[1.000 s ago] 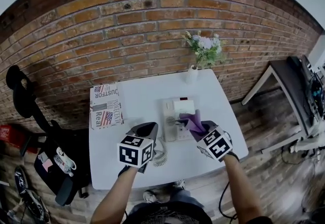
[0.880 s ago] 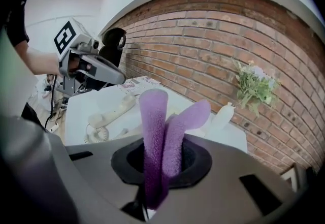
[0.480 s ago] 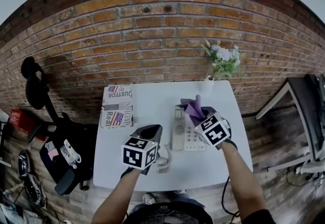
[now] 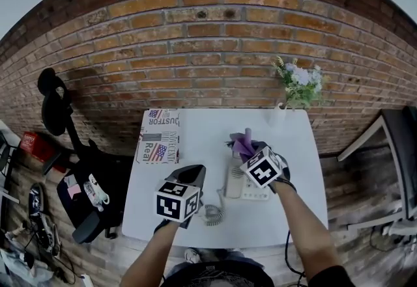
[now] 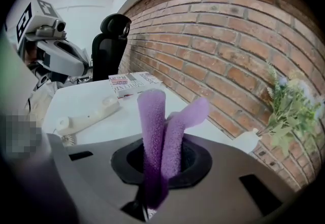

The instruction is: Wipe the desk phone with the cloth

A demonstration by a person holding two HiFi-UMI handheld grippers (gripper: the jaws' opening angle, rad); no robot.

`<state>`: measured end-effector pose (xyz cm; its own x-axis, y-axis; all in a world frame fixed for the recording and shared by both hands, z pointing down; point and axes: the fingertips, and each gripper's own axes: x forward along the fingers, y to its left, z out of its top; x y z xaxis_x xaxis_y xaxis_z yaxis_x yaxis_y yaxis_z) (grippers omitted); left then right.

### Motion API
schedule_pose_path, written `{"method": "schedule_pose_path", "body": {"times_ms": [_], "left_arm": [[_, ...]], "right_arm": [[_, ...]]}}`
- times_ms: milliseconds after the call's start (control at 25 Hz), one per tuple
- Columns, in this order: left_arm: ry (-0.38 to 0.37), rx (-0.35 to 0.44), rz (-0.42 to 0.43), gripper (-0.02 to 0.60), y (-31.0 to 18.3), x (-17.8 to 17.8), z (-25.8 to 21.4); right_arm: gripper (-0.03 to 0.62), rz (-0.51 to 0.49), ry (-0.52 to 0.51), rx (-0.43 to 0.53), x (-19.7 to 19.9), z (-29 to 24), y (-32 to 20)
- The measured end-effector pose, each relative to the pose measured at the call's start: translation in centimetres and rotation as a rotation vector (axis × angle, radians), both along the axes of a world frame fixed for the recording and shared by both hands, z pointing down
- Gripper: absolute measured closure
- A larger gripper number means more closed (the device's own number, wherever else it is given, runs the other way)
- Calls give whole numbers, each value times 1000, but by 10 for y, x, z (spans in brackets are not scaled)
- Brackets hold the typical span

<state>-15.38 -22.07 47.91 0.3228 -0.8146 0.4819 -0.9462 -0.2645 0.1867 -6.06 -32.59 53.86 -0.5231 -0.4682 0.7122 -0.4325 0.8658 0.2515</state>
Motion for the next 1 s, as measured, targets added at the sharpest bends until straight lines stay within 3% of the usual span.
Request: {"method": "schedule_pose_path", "body": {"times_ms": [1000], "left_arm": [[34,1,77,577,23,9,7]], "right_arm": [[546,29,-14,-162,8,46,84]]}}
